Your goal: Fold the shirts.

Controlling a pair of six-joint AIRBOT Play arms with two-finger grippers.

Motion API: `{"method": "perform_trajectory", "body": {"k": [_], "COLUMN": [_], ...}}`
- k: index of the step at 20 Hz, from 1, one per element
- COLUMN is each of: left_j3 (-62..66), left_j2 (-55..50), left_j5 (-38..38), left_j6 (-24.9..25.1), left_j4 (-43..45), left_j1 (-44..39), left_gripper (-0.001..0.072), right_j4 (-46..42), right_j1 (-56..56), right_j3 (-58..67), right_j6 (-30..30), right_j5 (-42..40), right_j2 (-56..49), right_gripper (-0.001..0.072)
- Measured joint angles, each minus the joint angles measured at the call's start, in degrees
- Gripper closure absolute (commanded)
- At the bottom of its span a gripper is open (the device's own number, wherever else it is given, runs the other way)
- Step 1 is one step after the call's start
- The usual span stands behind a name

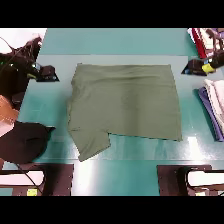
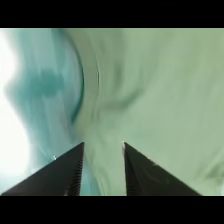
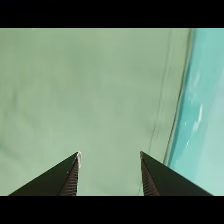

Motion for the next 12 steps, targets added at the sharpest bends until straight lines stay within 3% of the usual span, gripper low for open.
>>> {"method": "perform_trajectory", "body": {"k": [4, 6, 12], "left_j3": [-17.9, -28.1, -48.5], "left_j2": [8.5, 13.1, 21.9], "left_j5": [1.1, 3.2, 11.2], "left_j6": [-2.2, -3.1, -5.6], "left_j4": [-0.2, -1.1, -6.5], "left_j1": [0.3, 0.4, 0.5], "left_gripper": [0.0389, 0.0182, 0.0176], "right_j4": [0.0, 0.0, 0.0], "right_j1": [-0.4, -0.5, -0.5], "right_j3": [-11.5, -15.9, -24.5], "right_j6": [-1.5, -1.8, -2.2], "right_j5": [1.5, 0.9, -2.5], "right_j2": [7.9, 11.4, 19.2], "right_gripper": [0.0278, 0.0278, 0.0278]}}
